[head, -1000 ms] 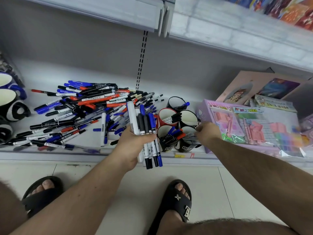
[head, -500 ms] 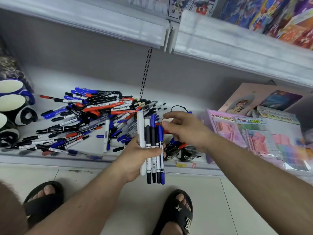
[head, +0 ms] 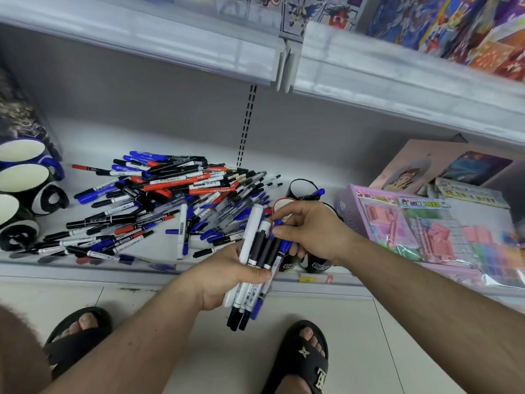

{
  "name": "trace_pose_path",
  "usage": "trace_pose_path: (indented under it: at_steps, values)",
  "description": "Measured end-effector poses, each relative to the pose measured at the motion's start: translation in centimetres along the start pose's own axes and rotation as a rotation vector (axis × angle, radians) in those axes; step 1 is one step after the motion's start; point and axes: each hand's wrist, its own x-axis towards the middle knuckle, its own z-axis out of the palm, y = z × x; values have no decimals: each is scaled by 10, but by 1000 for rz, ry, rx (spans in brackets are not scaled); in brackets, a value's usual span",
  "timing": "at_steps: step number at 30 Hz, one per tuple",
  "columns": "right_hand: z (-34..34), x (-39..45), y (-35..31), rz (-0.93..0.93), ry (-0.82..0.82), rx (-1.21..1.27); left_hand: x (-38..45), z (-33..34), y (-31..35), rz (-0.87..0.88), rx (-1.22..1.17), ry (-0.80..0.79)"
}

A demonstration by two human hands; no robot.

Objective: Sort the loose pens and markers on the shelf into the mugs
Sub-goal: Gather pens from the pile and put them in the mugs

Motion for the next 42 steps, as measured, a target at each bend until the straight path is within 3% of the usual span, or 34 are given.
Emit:
trace_pose_path:
  at_steps: [5,8,14,17,20,26,29,33,37,42]
  values:
    - [-14,-2,9,41,-34,-36,1,0,-3,-54,52,-37]
    - [-33,-1,8,71,29,-39,1,-2,-1,-68,45,-17]
    - [-91,10,28,118,592,239,13,-16,-5,-28,-230,289]
    - [-97,18,46,181,706,240,19,-20,-5,6,-324,377]
    - [-95,19,50,151,648,126,21,-21,-4,33,-341,394]
    - [-90,17,43,36,359,-124,23,-24,-5,61,-318,404]
    - [-76,27,53,46,322,-315,23,-24,-6,64,-284,388]
    - [-41,45,80,-35,270,-764,23,-22,-6,74,-300,376]
    - [-16,54,99,-61,108,-1028,22,-21,-7,92,-299,366]
    - [-16,56,100,16,82,-1117,17,-21,-8,103,-268,290]
